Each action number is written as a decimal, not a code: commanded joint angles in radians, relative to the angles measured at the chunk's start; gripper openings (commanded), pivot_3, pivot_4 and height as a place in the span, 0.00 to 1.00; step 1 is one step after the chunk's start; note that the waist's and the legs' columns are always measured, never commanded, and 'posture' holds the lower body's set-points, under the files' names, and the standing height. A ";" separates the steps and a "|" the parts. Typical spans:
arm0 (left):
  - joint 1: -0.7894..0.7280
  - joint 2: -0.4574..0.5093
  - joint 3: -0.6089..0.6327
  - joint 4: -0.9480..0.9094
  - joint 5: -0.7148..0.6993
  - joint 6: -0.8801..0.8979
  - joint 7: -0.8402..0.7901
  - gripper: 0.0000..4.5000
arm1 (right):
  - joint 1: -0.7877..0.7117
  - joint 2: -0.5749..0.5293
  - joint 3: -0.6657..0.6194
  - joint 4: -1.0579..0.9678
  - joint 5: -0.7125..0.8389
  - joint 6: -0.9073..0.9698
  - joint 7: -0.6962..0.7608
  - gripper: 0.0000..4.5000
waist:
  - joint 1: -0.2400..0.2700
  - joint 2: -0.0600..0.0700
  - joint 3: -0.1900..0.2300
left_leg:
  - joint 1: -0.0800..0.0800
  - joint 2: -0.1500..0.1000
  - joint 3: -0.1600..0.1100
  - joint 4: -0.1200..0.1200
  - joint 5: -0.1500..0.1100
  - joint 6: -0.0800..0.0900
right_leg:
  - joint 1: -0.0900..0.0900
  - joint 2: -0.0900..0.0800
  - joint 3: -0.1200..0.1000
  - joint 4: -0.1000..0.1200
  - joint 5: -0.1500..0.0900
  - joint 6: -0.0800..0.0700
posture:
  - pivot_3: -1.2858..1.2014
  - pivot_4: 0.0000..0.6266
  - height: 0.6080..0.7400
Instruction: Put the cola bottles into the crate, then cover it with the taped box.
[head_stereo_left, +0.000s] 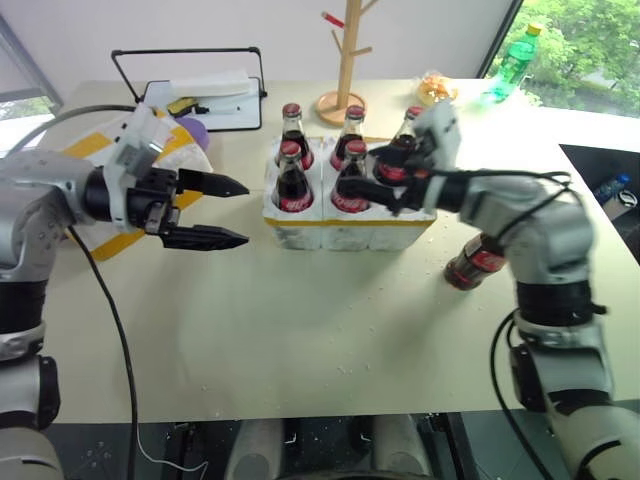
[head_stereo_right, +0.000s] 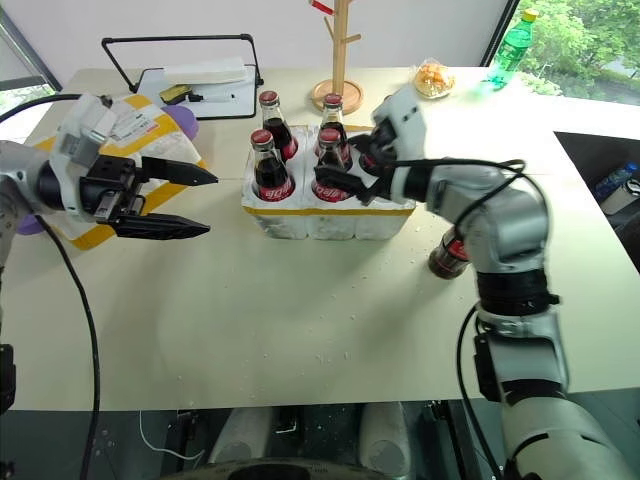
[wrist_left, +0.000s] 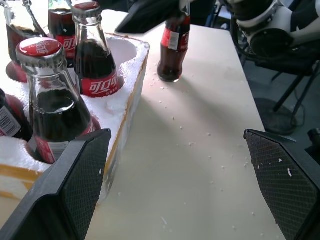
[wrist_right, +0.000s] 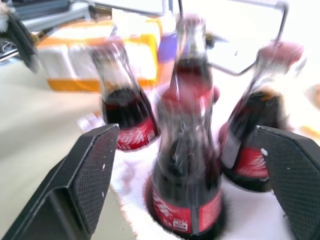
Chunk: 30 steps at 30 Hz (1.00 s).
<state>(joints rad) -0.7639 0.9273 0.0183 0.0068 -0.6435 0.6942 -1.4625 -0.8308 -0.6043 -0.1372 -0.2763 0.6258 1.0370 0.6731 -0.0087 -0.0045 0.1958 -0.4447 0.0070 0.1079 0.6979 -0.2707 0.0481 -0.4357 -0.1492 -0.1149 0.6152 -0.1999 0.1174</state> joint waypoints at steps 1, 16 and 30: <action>-0.060 -0.025 -0.021 0.047 0.025 -0.045 -0.028 1.00 | -0.101 -0.082 -0.155 -0.101 0.133 0.161 -0.048 0.99 | -0.002 0.000 0.000 | 0.000 0.000 0.000 0.000 0.000 0.000 | 0.000 0.000 0.000 0.000 0.000 0.000 | 0.52 0.24 1.00; -0.151 -0.118 -0.093 0.162 0.086 -0.107 -0.121 1.00 | 0.573 -0.356 -0.987 -0.346 0.277 0.331 0.161 0.99 | 0.022 -0.002 -0.002 | 0.002 0.000 0.000 0.002 -0.001 0.002 | 0.003 -0.001 0.000 -0.002 0.000 0.000 | 0.52 0.24 1.00; -0.170 -0.132 -0.091 0.154 0.091 -0.094 -0.134 1.00 | 0.952 -0.026 -0.873 -0.518 0.332 0.113 -0.054 0.99 | 0.023 -0.003 -0.003 | 0.004 0.000 -0.003 0.002 -0.001 0.002 | 0.005 -0.001 0.000 -0.002 0.000 0.000 | 0.52 0.24 1.00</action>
<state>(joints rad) -0.9111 0.7857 -0.0929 0.1926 -0.5447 0.6013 -1.5901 0.1056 -0.6434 -1.0372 -0.7796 0.9853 1.2106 0.6453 0.0141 -0.0075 0.1928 -0.4411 0.0065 0.1050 0.6998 -0.2720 0.0501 -0.4307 -0.1503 -0.1152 0.6129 -0.1998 0.1173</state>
